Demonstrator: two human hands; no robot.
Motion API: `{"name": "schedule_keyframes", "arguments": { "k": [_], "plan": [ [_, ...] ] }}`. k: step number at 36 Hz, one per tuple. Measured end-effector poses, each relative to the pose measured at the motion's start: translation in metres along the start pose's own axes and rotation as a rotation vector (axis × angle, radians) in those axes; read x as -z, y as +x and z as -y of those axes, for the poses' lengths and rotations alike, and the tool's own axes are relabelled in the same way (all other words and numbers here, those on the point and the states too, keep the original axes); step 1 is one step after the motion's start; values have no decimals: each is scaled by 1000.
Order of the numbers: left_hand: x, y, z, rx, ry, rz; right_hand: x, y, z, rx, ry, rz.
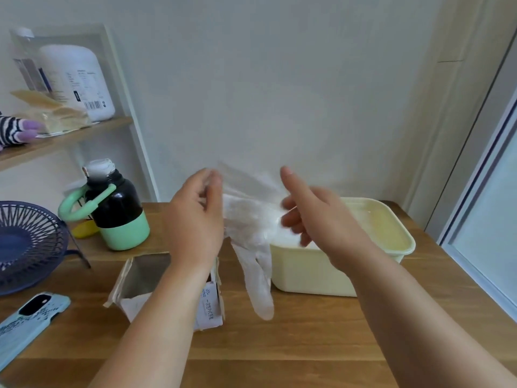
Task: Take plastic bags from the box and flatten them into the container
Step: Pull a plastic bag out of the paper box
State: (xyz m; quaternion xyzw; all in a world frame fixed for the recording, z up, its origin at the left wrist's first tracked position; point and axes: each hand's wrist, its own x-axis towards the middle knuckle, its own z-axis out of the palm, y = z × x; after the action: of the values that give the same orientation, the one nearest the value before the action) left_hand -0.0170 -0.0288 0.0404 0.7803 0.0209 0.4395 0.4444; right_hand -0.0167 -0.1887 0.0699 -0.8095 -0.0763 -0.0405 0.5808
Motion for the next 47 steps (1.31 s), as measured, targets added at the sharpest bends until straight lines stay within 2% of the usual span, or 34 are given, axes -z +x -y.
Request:
{"name": "schedule_keyframes", "arguments": {
  "k": [1,3,5,7,9,12,13,14,16,18,19,20,22,26,30,32,33,35,37,39,41,44,47],
  "plan": [
    [-1,-3,-5,-18,-65,77,-2,2,3,-109,81,178],
    [-1,-7,-10,-18,-214,355,-7,6,5,-210,263,362],
    [2,-12,-16,-16,-322,675,-9,9,6,-194,457,389],
    [7,-14,-17,21,-447,807,-7,13,7,-181,634,371],
    [10,-12,-13,103,-562,714,-1,15,7,-188,791,413],
    [7,-4,2,364,-613,366,8,18,1,-138,941,560],
    [6,-2,4,420,-575,380,10,18,-1,-117,972,598],
    [4,-1,7,477,-567,508,12,18,-3,-98,1003,631],
    [-1,-2,4,623,-771,876,16,17,-7,-60,1054,694],
    [-5,-6,0,725,-993,1046,18,18,-10,-43,1050,705],
    [-9,-7,0,744,-1016,1035,20,18,-12,-45,1028,685],
    [-13,-8,0,768,-995,956,22,19,-13,-49,997,650],
    [-19,-4,2,825,-941,723,29,22,-17,-95,937,512],
    [-25,11,5,698,-728,522,48,30,-30,-225,824,169],
    [-39,25,6,562,-477,269,66,40,-44,-257,754,15],
    [-46,25,6,468,-244,124,73,48,-54,-287,598,-70],
    [-48,22,5,377,-130,61,77,51,-60,-305,496,-104],
    [-52,16,-2,84,-5,-8,82,56,-70,-340,309,-142],
    [-61,8,-12,-158,10,123,89,59,-76,-364,190,-167],
    [-72,0,-25,-214,57,411,93,61,-79,-371,187,-183],
    [-86,-14,-34,-210,205,673,95,63,-81,-372,279,-185],
    [-100,-30,-40,-357,388,777,93,63,-81,-375,458,-177],
    [-107,-33,-38,-459,403,854,93,62,-81,-379,598,-165]
  ]
}}
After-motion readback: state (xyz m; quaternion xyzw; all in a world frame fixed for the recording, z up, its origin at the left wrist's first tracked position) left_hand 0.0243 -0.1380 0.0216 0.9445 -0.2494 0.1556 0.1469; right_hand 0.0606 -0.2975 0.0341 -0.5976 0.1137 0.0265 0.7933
